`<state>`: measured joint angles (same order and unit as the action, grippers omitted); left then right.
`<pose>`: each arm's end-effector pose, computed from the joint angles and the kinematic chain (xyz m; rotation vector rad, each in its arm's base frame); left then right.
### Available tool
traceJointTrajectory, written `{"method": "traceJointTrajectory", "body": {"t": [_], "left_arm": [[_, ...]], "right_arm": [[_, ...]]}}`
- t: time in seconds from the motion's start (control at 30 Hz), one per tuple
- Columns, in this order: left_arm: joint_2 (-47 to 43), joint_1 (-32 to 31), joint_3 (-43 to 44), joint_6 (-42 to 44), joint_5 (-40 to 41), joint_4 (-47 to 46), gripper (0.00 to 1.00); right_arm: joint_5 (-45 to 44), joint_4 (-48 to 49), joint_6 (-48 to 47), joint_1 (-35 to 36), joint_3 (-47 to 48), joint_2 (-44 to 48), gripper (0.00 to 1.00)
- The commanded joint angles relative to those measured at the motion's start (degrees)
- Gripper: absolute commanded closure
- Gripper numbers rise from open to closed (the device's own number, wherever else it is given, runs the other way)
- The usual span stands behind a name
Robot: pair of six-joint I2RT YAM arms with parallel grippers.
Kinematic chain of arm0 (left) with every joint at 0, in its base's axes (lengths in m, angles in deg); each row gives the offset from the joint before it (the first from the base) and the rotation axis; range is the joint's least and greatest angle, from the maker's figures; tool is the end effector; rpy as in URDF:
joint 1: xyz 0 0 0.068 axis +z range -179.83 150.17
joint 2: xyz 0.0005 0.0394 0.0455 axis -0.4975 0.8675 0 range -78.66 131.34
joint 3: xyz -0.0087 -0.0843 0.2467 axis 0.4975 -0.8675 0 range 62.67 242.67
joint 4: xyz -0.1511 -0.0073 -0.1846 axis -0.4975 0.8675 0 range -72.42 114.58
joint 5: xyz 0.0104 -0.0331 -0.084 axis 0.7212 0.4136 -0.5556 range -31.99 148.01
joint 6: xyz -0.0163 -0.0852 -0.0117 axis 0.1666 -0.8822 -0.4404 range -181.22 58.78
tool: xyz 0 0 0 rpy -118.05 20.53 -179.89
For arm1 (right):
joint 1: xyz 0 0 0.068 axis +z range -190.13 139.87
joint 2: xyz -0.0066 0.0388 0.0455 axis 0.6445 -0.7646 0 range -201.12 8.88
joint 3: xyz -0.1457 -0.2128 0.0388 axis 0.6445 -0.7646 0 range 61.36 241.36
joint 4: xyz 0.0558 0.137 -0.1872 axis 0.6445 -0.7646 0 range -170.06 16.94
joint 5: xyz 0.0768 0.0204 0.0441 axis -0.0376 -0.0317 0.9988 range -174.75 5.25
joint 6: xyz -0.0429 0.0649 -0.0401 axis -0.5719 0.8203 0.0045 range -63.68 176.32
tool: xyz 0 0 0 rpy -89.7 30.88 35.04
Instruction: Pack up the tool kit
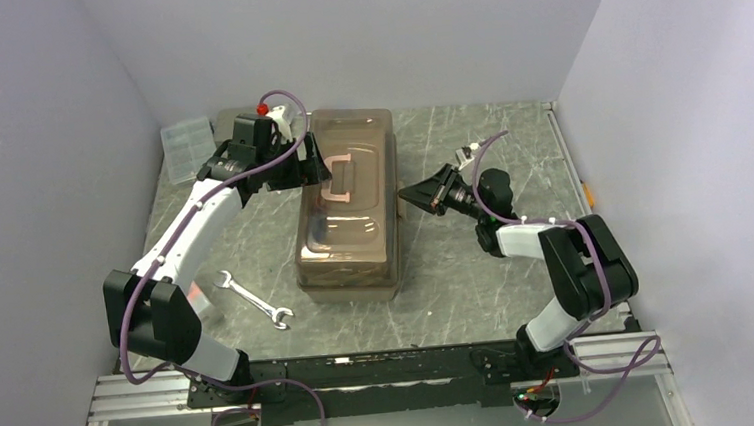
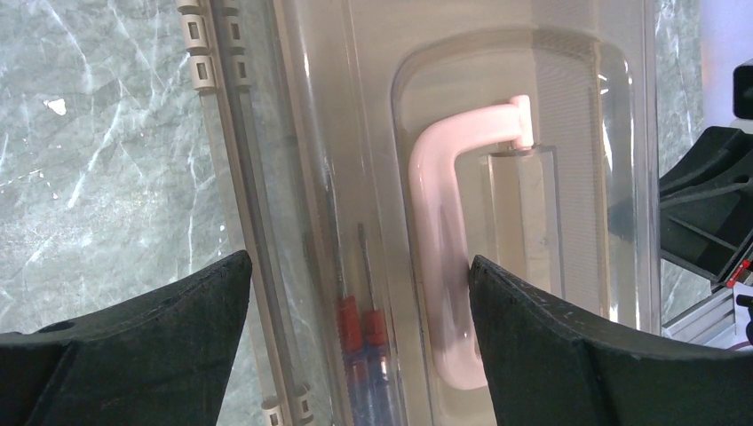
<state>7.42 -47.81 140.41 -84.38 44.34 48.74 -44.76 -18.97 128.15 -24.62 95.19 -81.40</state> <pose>0.3225 -0.1238 0.2968 0.0263 2.3201 -0.6438 0.3010 0.1353 0.2090 0.2955 1.8831 1.6661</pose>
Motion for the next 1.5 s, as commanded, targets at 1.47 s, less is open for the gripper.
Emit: {"method": "traceJointTrajectory", "body": {"t": [1.47], "left_arm": [[-0.51,0.57,-1.83,-0.1,-2.81,0.21,0.1]], "right_arm": [[-10.26,-25.79,-14.79,0.16,7.38,2.29,1.0]]}}
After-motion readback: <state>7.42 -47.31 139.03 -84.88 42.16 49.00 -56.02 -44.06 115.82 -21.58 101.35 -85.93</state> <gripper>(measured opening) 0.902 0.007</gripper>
